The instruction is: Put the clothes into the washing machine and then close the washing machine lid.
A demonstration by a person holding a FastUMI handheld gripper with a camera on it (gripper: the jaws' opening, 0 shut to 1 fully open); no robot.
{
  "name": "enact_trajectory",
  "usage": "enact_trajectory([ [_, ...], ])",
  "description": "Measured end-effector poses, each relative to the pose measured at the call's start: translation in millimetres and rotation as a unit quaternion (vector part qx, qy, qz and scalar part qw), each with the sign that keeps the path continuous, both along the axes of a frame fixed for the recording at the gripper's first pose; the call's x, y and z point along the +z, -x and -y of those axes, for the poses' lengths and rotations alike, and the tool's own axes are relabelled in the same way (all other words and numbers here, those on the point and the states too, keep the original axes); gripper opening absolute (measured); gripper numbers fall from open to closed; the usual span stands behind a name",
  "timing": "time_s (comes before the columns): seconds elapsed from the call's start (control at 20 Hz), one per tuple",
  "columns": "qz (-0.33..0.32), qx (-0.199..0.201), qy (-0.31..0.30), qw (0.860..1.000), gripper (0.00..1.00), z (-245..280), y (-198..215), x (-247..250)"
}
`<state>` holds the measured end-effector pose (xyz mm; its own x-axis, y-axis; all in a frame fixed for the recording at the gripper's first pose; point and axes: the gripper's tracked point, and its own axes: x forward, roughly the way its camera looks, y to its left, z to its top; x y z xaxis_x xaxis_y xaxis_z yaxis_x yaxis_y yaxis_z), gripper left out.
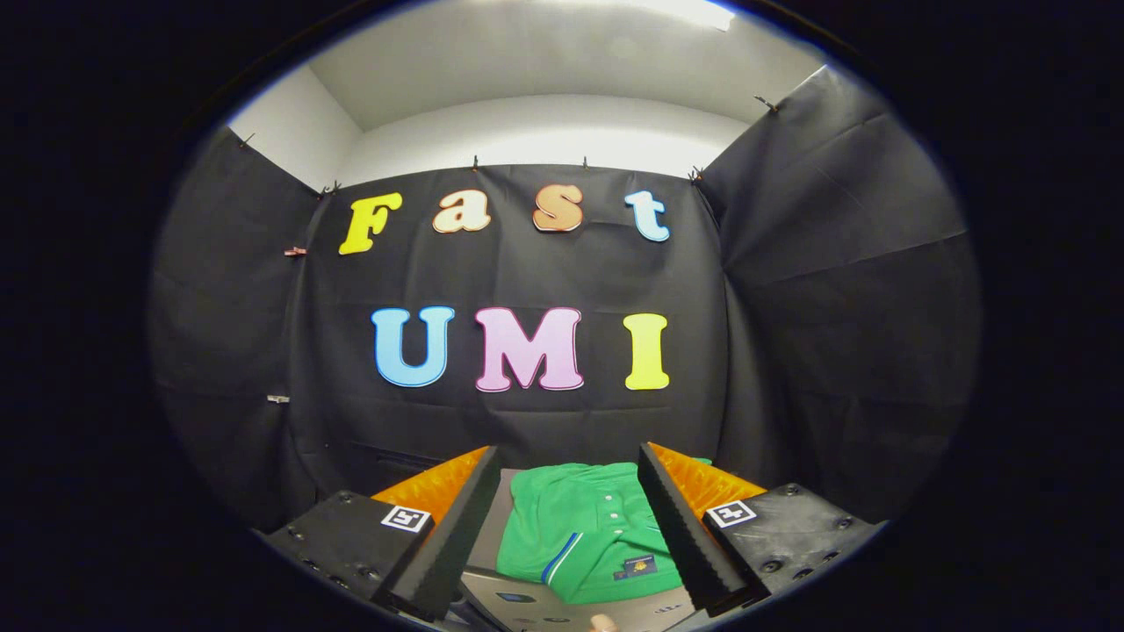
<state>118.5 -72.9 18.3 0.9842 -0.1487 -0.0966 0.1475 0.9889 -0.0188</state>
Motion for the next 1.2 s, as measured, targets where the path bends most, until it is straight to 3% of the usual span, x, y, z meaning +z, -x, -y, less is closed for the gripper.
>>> enact_trajectory([
  [0.3, -0.039, -0.022, -0.009, 0.999, 0.98, 22.7, -71.8, -11.5],
  [0.7, -0.174, -0.048, -0.019, 0.983, 0.98, 61.8, -147.2, -88.5],
  [1.2, -0.319, -0.064, -0.011, 0.945, 0.99, 90.1, -159.9, -180.6],
])
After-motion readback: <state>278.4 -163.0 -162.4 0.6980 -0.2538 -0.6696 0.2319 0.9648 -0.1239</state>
